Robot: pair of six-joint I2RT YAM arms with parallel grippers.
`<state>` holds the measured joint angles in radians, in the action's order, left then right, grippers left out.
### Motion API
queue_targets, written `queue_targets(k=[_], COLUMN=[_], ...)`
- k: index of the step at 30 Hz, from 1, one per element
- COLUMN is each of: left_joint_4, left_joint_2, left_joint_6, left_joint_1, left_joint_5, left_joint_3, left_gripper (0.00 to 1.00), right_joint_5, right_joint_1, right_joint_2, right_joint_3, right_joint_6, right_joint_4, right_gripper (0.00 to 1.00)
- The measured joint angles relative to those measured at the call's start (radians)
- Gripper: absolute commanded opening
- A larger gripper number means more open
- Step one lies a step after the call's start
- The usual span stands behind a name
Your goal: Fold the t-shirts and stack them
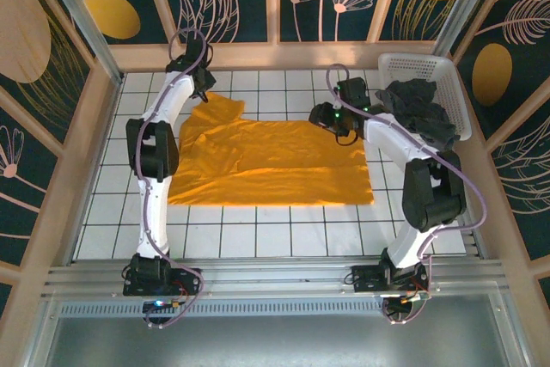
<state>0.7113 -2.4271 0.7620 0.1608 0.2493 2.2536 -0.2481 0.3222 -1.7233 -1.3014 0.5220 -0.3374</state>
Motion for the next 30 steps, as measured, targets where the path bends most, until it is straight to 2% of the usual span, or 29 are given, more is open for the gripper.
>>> queue_targets(k=[8, 10, 14, 18, 22, 25, 30], left_joint_4=[-0.162, -0.184, -0.183, -0.169, -0.167, -0.15, -0.142], left_joint_2=[-0.1, -0.12, -0.157, -0.174, -0.176, -0.204, -0.233], left_joint_6=[-0.078, -0.085, -0.09, -0.092, -0.105, -0.116, -0.146], left_joint_1=[-0.002, -0.002, -0.002, 0.003, 0.008, 0.012, 0.02], left_joint_5=[0.036, 0.027, 0.021, 0.022, 0.02, 0.02, 0.051], left_joint_3=[-0.006, -0.005, -0.002, -0.004, 0.005, 0.06, 0.103], left_gripper=[0.48, 0.48, 0.44, 0.45, 0.5, 0.6, 0.6], right_joint_5=[0.008, 0.008, 0.008, 0.009, 0.016, 0.023, 0.023], right_joint_1=[-0.029, -0.039, -0.061, -0.083, -0.092, -0.091, -0.089], right_joint_2=[-0.035, -0.035, -0.035, -0.036, -0.045, -0.06, -0.069], right_joint_3=[-0.08, -0.08, -0.08, -0.08, -0.08, -0.08, -0.079], right_joint_6=[-0.012, -0.017, -0.019, -0.019, -0.018, -0.017, -0.015], right_joint_4=[-0.029, -0.033, -0.042, -0.044, -0.043, -0.043, -0.043], right_gripper=[0.51, 0.51, 0.51, 0.51, 0.51, 0.51, 0.51])
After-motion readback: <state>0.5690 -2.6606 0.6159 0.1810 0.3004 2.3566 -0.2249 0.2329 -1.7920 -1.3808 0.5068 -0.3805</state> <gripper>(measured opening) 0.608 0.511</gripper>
